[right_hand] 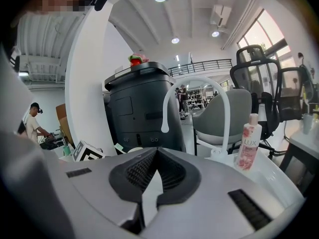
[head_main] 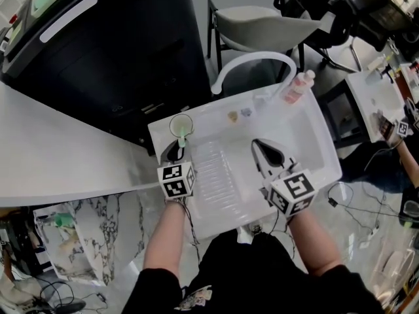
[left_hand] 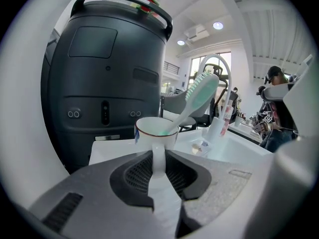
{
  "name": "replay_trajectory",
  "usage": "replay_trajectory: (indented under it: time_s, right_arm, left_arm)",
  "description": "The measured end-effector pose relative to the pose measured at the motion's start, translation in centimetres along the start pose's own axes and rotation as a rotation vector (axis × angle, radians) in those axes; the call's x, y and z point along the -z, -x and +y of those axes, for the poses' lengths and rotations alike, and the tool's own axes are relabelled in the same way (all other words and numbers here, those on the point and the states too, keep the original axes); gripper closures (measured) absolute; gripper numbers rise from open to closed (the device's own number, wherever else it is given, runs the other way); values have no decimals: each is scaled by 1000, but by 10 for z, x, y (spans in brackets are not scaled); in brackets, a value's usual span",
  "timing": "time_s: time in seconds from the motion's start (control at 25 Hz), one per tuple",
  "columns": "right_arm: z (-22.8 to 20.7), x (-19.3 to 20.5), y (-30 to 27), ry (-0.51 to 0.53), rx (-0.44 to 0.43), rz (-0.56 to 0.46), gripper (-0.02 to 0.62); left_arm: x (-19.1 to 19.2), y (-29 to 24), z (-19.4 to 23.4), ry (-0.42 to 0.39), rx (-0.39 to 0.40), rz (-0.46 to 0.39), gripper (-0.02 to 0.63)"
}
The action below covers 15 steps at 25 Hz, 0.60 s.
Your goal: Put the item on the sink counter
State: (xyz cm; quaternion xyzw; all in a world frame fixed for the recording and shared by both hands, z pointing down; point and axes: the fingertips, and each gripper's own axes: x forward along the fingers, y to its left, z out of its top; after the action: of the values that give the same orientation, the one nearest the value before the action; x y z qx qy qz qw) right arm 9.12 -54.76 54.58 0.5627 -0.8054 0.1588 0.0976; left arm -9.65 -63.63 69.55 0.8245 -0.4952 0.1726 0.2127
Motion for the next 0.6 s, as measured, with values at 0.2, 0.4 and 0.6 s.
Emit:
replay_trajectory:
  time_s: [0.2, 0.4, 0.6]
  right_arm:
    - [-4, 1, 6, 5, 9, 1, 598]
    - [-4, 1, 8, 8, 18, 8, 597]
    - [-4, 1, 7, 8, 22, 10, 597]
  left_arm:
    - [5, -6, 0, 7, -3, 10, 538]
    - [7, -10, 4, 13, -11, 15, 538]
    - [6, -15, 6, -2, -16, 14, 538]
